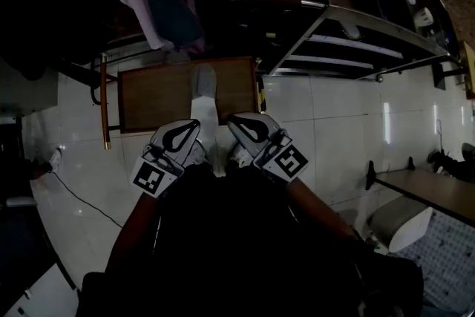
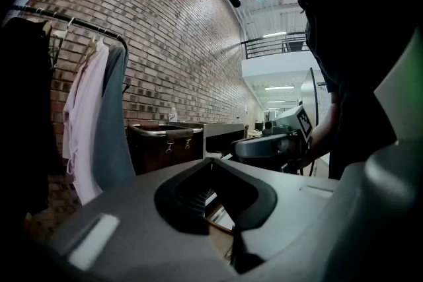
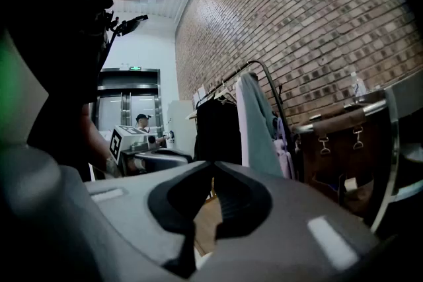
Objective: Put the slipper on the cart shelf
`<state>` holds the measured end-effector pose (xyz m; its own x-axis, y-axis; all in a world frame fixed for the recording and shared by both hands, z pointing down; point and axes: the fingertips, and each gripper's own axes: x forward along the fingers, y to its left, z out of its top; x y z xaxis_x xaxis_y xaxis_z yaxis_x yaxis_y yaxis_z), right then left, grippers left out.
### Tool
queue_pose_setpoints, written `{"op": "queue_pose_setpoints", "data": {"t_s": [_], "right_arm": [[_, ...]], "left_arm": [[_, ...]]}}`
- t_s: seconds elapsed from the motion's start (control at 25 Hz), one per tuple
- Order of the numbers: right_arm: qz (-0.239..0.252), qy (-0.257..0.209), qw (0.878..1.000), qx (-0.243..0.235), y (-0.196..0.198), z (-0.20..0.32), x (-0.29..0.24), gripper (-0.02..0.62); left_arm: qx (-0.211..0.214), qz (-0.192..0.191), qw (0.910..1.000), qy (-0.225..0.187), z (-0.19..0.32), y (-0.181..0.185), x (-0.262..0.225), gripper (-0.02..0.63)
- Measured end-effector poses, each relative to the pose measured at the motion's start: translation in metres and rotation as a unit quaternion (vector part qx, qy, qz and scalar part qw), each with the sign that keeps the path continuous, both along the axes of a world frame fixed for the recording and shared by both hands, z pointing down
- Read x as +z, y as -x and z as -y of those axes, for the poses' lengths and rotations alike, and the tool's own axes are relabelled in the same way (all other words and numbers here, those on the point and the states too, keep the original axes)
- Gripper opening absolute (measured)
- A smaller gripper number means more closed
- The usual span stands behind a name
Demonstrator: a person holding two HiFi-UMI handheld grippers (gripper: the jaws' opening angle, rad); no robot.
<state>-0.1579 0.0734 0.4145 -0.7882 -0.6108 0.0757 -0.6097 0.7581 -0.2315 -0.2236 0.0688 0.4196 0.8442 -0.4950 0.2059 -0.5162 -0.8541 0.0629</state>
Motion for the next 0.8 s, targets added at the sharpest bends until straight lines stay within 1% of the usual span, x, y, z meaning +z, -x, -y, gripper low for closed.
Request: {"op": "queue_pose_setpoints", "data": {"t_s": [0.16, 0.28, 0.36, 0.48, 0.68, 0.8], "right_arm": [[-0.005, 0.019, 1.0, -0.012, -0.011, 0.0, 0.011, 0.002], [-0.006, 0.05, 0.998, -0.023, -0.014, 0.001, 0.03, 0.004], [-0.015, 0.067, 0.997, -0.035, -0.011, 0.003, 0.047, 0.015], [-0.037, 0.093, 0.994, -0.054, 0.0, 0.004, 0.076, 0.036], [-0.055, 0.167, 0.983, -0.061, 0.027, 0.008, 0.127, 0.081], [-0.087, 0.229, 0.968, -0.058, 0.04, 0.014, 0.183, 0.121]], "left_arm": [[-0.004, 0.003, 0.9999, -0.01, 0.005, -0.012, -0.002, 0.006], [-0.005, 0.012, 0.9998, -0.013, 0.006, -0.015, 0.002, 0.006], [-0.001, 0.017, 0.9998, -0.01, 0.006, -0.015, 0.008, 0.006], [0.007, 0.014, 0.9999, 0.003, 0.008, -0.01, 0.019, 0.006], [0.014, 0.003, 0.9996, 0.022, 0.019, 0.008, 0.038, 0.006], [0.02, -0.002, 0.9995, 0.025, 0.031, 0.022, 0.047, 0.006]]}}
